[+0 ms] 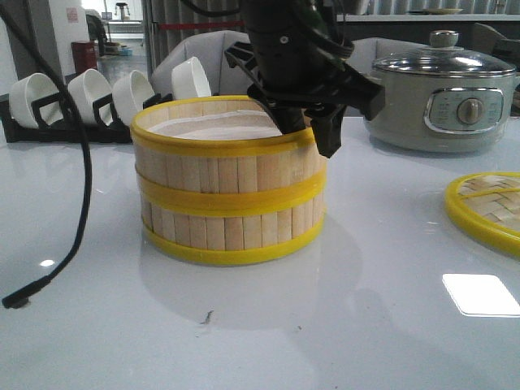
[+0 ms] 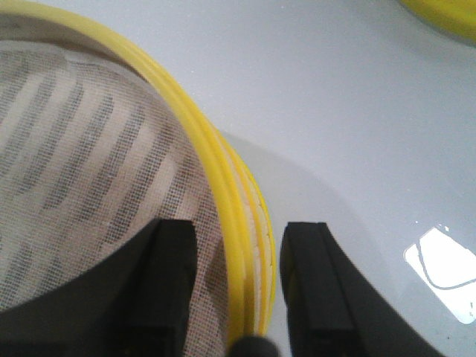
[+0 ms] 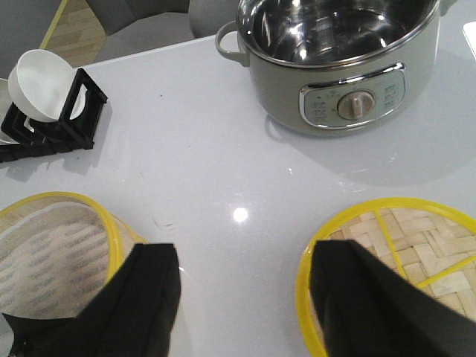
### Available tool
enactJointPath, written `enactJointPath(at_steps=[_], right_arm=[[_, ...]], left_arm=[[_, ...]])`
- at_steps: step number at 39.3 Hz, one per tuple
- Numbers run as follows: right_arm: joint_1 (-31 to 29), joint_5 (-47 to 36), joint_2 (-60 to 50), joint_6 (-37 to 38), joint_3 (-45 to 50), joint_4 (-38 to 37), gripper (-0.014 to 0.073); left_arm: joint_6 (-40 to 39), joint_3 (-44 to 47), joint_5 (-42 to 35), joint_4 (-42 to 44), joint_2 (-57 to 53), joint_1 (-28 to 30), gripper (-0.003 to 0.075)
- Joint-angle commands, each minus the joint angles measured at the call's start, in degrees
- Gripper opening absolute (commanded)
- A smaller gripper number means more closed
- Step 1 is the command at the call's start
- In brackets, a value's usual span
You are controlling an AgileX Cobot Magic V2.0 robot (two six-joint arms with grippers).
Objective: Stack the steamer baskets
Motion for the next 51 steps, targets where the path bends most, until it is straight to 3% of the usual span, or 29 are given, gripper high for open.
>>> enactJointPath(at_steps=[1, 14, 16, 20, 24, 30, 40, 46, 51], right_arm=[[0.1, -3.88, -1.33, -0.12, -1.99, 0.56, 0.0496], [0.1, -3.88, -1.33, -0.12, -1.99, 0.56, 0.0496], [0.1, -3.89, -1.33, -0.12, -1.99, 0.56, 0.0496], [0.1, -3.94, -1.33, -0.12, -1.99, 0.56, 0.0496], [0.1, -3.94, -1.33, -0.12, -1.99, 0.56, 0.0496], [0.1, -3.94, -1.33, -0.12, -1.99, 0.56, 0.0496], [0.1, -4.0, -1.33, -0.12, -1.99, 1.11, 0.0496], [0.1, -3.87, -1.33, -0.12, -1.99, 1.64, 0.0496], [0.1, -3.88, -1.33, -0.12, -1.99, 1.81, 0.0496]], left_arm=[[-0.16, -2.92, -1.85, 0.92, -3.42, -0.5, 0.0349], [-0.26, -17.29, 5.46, 3.08, -3.53, -0.5, 0.0338], [-0.26, -19.58, 6.05, 4.19, -3.53, -0.5, 0.0292], [-0.26, -23.33, 6.54, 5.66, -4.26, 0.51, 0.0083], [-0.26, -25.16, 6.86, 5.54, -6.39, 2.78, 0.0102], [-0.26, -25.75, 10.17, 5.43, -12.74, 9.75, 0.0091], [-0.26, -24.4, 10.89, 1.13, -25.95, 26.94, 0.0091], [-0.26, -16.74, 10.18, -1.71, -34.99, 36.56, 0.0091], [-1.66, -3.26, 6.57, -3.85, -45.07, 41.23, 0.0091]])
